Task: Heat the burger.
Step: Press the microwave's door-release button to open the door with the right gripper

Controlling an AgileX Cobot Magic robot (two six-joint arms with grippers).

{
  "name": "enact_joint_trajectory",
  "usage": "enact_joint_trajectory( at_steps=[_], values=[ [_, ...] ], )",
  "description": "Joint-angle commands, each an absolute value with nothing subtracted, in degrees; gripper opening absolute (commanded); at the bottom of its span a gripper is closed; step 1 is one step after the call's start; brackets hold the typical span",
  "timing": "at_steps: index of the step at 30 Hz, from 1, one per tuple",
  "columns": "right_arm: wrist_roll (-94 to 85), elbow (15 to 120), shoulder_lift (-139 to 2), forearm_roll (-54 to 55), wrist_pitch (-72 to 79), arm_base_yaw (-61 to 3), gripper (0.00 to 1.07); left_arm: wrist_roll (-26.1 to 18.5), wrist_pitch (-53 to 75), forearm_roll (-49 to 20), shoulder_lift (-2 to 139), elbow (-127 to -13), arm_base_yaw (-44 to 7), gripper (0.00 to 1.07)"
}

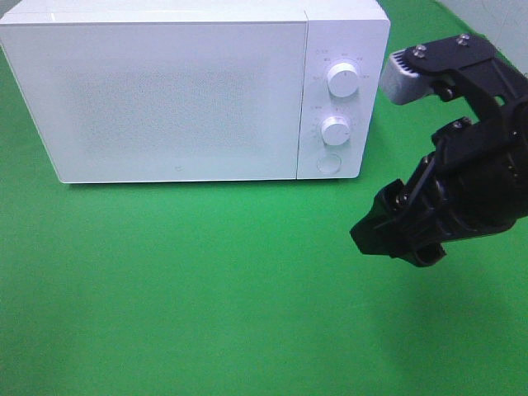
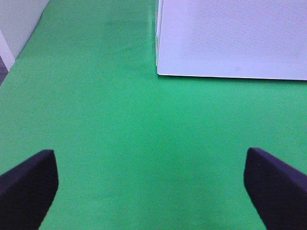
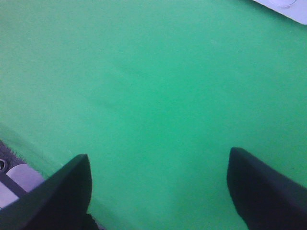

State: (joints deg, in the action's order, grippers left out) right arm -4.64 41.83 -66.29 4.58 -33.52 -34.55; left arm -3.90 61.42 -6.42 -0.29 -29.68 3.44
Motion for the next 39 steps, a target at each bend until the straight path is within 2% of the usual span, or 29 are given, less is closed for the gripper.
enact_joint_trajectory(
  at_steps=[1, 9, 20, 30, 39],
  values=[
    [-4.81, 42.11, -62.97, 3.38, -36.1, -34.09, 0.75, -3.78, 61.25, -6.47, -1.2, -29.51, 3.72, 0.98],
    [-3.72, 41.77, -55.29, 1.66, -39.48, -34.09, 0.75, -3.78, 61.25, -6.47, -1.2, -29.51, 3.72, 0.98],
    [1.72, 34.61, -44.06, -0.8, -41.31, -33.8, 0.75, -3.78, 61.25, -6.47, -1.2, -29.51, 3.72, 0.98],
    [2.23, 32.43, -29.68, -0.8, -49.1, -19.37, 0.75, -3.78, 61.25, -6.47, -1.2, -29.51, 3.72, 0.98],
    [2.23, 32.43, -15.18, -1.2, -52.02, -13.41, 0.75, -3.78, 61.25, -6.47, -1.2, -29.51, 3.72, 0.98]
  ],
)
